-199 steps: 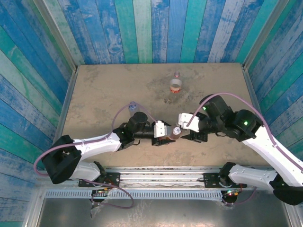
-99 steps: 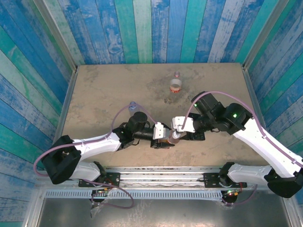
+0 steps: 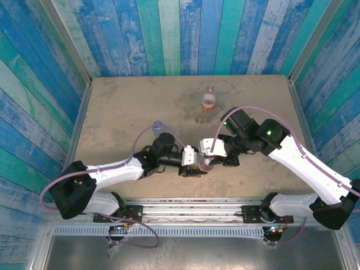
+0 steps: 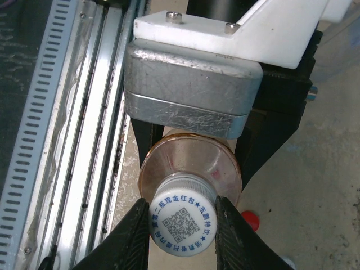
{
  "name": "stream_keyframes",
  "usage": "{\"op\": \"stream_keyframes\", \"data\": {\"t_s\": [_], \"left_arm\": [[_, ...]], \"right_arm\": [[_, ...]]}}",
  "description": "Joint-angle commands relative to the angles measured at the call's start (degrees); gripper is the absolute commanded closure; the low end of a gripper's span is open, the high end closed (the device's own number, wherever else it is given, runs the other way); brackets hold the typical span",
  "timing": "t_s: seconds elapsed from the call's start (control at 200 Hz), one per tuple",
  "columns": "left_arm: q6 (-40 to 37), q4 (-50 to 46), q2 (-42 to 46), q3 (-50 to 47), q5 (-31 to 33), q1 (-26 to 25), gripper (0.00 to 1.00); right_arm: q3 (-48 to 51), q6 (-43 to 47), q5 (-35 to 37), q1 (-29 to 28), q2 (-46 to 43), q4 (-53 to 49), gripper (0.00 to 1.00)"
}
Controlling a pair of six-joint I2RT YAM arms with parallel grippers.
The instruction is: Screw on the bottle caps
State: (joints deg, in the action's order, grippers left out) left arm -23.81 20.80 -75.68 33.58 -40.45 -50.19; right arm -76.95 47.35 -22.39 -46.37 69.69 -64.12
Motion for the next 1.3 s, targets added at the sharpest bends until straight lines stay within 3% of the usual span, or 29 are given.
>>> {"op": "stream_keyframes", "data": {"t_s": [0.0, 0.16, 0.351, 0.496, 0.696, 0.766, 0.826, 0.932, 1.002, 1.077, 1.197, 1.297], "left_arm": [[-0.04, -0.12, 3.21, 0.78, 1.55, 0.01, 0.44], [3.33, 4.46, 3.01, 0.2, 12.16, 0.01, 0.44], [5.37, 13.29, 1.65, -0.27, 27.43, -0.37, 0.47], [0.0, 15.64, 0.19, -0.6, 35.72, -2.85, 0.46], [-0.87, 19.15, 0.21, -2.39, 38.22, -2.97, 0.46], [-1.2, 18.31, 0.37, -2.69, 38.25, -2.98, 0.46], [-1.14, 18.07, 0.66, -3.2, 38.08, -2.94, 0.46], [-0.6, 18.03, 1.79, -4.64, 35.08, -2.96, 0.44], [-0.48, 16.08, 2.58, -4.84, 31.02, -2.94, 0.44], [-0.51, 11.94, 3.16, -4.21, 25.11, -2.95, 0.48], [0.61, 8.63, 3.43, -3.96, 16.76, -1.95, 0.48], [0.67, 5.53, 5.04, -3.45, 11.66, -1.08, 0.47]], "right_arm": [[-1.56, -0.91, -0.72, 0.07, 0.27, -0.4, 0.77], [-1.89, -13.25, 2.01, 0.06, 0.92, 1.25, 0.83], [-3.08, -44.8, 16.61, 0.06, 4.29, 2.99, 0.92], [-4.33, -66.06, 19.57, 0.06, 7.69, 0.01, 0.98], [-6.29, -75.56, 17.83, 0.51, 11.3, -2.77, 0.98], [-7.65, -74.6, 16.41, 0.84, 12.38, -3.21, 0.97], [-8.8, -72.04, 15.41, 0.84, 12.91, -3.21, 0.89], [-10.23, -63.03, 15.45, 0.91, 12.06, -2.88, 0.52], [-10.0, -55.74, 16.04, 1.15, 10.3, -1.54, 0.4], [-9.09, -50.43, 14.88, 1.91, 8.32, -0.93, 0.36], [-7.26, -28.77, 8.76, 2.21, 5.41, -1.14, 0.3], [-4.81, -18.25, 7.64, 2.17, 2.25, -0.66, 0.28]]}}
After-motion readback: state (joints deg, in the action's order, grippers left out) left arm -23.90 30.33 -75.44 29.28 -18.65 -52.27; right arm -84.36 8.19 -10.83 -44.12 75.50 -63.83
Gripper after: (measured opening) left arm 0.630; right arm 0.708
